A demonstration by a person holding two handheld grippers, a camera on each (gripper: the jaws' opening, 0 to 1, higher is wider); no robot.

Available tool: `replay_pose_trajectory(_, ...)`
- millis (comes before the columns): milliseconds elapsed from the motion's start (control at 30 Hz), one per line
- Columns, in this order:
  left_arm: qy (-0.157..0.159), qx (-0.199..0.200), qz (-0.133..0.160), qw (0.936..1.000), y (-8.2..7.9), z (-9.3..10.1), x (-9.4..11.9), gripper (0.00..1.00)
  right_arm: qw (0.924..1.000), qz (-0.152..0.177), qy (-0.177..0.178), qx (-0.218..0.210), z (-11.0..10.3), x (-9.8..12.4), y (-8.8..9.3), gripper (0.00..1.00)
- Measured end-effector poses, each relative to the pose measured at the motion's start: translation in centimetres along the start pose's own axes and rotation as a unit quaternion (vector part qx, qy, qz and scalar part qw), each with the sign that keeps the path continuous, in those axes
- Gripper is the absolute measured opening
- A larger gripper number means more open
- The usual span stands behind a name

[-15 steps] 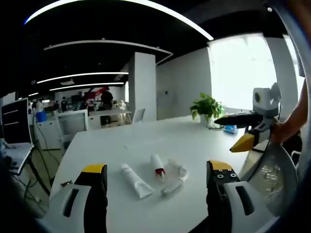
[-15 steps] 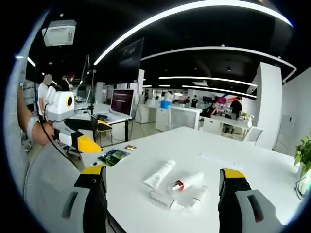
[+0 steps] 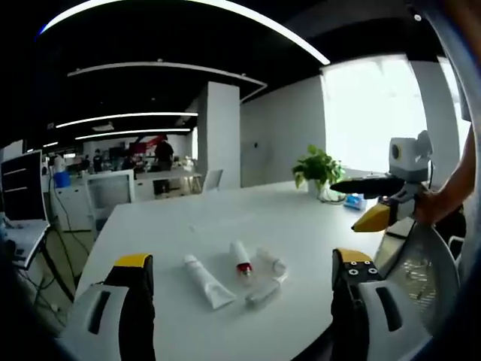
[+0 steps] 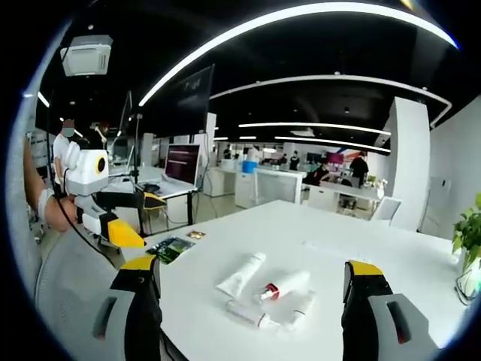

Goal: Arrange the skincare products in the storage area until every visible bottle or jar stands upright without overlapping.

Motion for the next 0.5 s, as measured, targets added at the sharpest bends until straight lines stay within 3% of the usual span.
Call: replay_pose_trajectory(500, 0.002, 0.001, 0.001, 1.0000, -0.03, 0.08, 0.00, 0.99, 1.0000, -0.004, -0.006, 0.002, -0.28, -0.08, 0.05, 0.99)
Point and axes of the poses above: the point that each gripper's makers call its tool centre point, and the gripper's own axes: x roughly backward along the fingers, z roughly to its right, y roughly out of its underside, the point moved 6 cm from there along x, roughly backward along the fingers, and after that the axes turned 2 degrees about -z, right-handed, at the moved point
